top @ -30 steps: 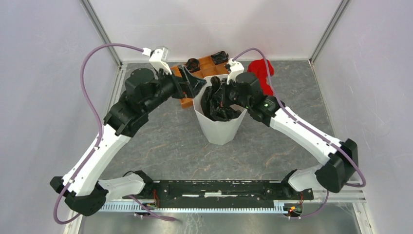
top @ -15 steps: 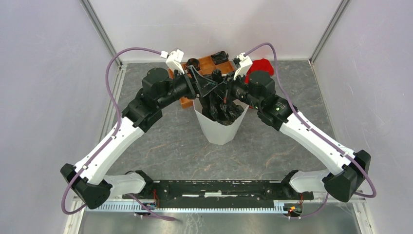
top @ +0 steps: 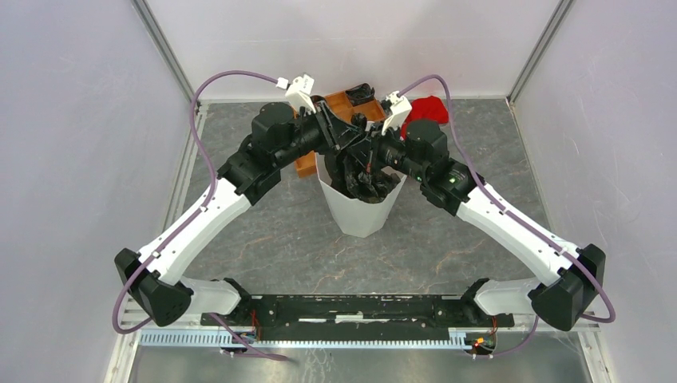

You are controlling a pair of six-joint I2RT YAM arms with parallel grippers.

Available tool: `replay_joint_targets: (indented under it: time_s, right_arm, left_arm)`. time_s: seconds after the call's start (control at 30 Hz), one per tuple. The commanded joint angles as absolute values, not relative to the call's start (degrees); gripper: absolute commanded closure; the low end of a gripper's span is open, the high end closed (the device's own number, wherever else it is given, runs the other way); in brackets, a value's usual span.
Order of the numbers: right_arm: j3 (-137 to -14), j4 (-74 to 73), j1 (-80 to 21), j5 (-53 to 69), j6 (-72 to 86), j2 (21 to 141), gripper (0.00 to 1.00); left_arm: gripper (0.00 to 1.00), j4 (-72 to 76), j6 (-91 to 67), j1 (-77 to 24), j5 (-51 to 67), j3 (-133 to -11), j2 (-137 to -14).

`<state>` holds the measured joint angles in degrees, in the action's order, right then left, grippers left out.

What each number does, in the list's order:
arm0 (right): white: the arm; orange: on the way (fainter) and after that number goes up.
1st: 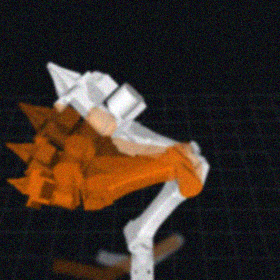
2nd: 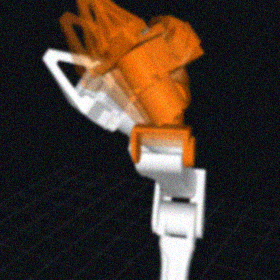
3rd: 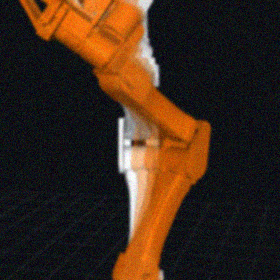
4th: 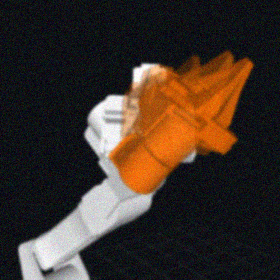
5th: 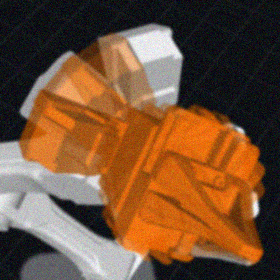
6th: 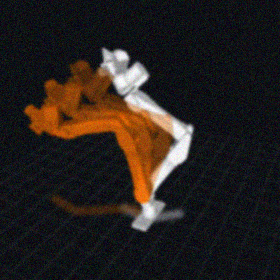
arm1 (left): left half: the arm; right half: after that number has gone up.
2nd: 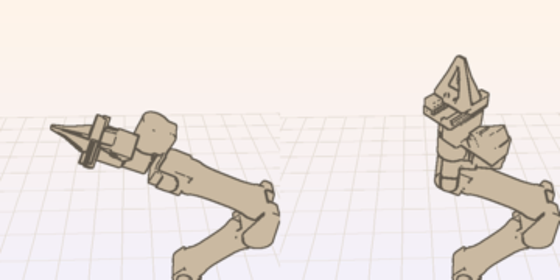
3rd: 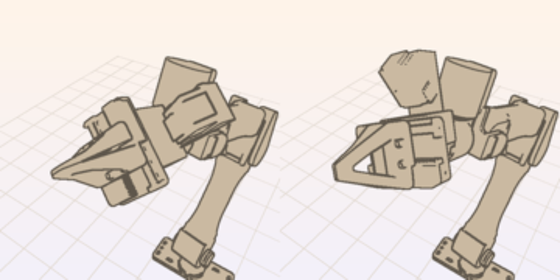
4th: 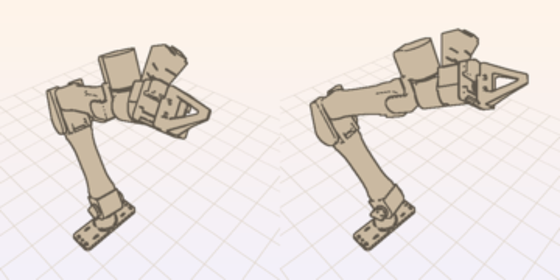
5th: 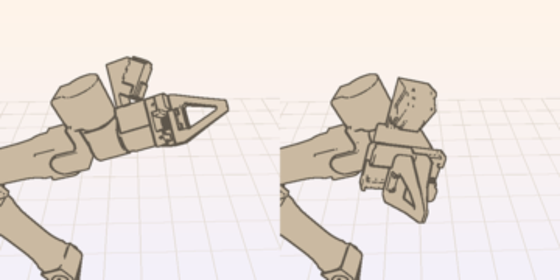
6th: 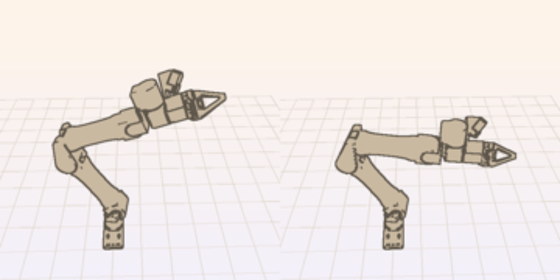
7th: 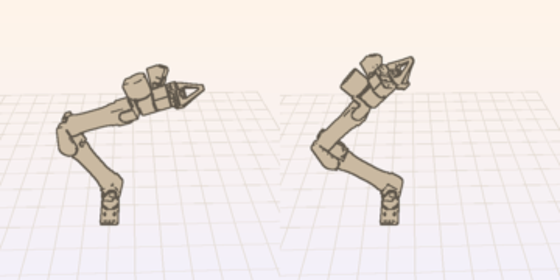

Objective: Put the trash bags into the trash bin

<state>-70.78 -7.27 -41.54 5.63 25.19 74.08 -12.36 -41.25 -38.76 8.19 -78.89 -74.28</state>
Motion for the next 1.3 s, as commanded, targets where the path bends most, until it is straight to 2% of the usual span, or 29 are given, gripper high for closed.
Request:
replay_joint_targets:
  time_s: [0.0, 0.07, 0.1, 0.13, 0.17, 0.23, 0.43, 0.5, 0.7, 0.87, 1.03, 1.27]
  right_arm:
    - [-70.31, -5.31, -41.79, 5.81, 23.51, 72.44, 0.96]
    - [-71.01, -6.89, -41.74, 5.09, 21.35, 72.33, 0.90]
    - [-71.91, -8.65, -41.65, 4.42, 19.51, 72.42, 0.84]
    - [-72.86, -10.35, -41.50, 3.71, 18.12, 72.36, 0.74]
    - [-73.90, -12.38, -41.15, 2.98, 16.65, 72.27, 0.66]
    - [-75.40, -15.10, -40.46, 3.41, 14.09, 71.85, 0.45]
    - [-80.97, -23.78, -39.57, 4.77, 10.05, 69.80, 0.22]
    - [-81.08, -23.93, -39.51, 4.46, 10.21, 68.51, 0.19]
    - [-82.03, -24.28, -39.47, 4.88, 10.58, 68.96, 0.20]
    - [-85.91, -29.45, -39.53, 2.04, 8.10, 69.57, 0.02]
    - [-89.96, -37.38, -39.49, -6.00, 7.48, 69.43, 0.02]
    - [-91.41, -42.02, -39.53, -10.14, 14.71, 67.74, 0.02]
  left_arm:
    - [0.73, -13.75, -40.89, -39.03, 3.31, -82.95, -75.31]
    - [0.83, -15.29, -40.07, -38.96, 1.74, -83.28, -75.51]
    - [0.89, -15.87, -39.67, -38.89, 0.93, -83.19, -75.37]
    - [0.96, -16.33, -39.42, -38.68, 0.83, -83.20, -75.19]
    - [0.98, -16.64, -39.38, -38.29, 1.56, -83.19, -75.06]
    - [0.98, -16.74, -40.23, -36.90, 4.89, -83.07, -75.08]
    - [0.98, -12.16, -46.47, -30.45, 23.35, -80.52, -75.13]
    - [0.98, -11.08, -48.25, -29.02, 27.36, -79.93, -75.27]
    - [0.98, -9.57, -49.73, -25.66, 31.70, -79.03, -74.53]
    - [0.98, -11.73, -48.31, -24.04, 31.81, -79.42, -73.81]
    - [0.98, -12.33, -47.62, -23.07, 31.70, -79.51, -73.15]
    - [0.98, -13.10, -46.93, -22.59, 30.85, -79.85, -73.16]
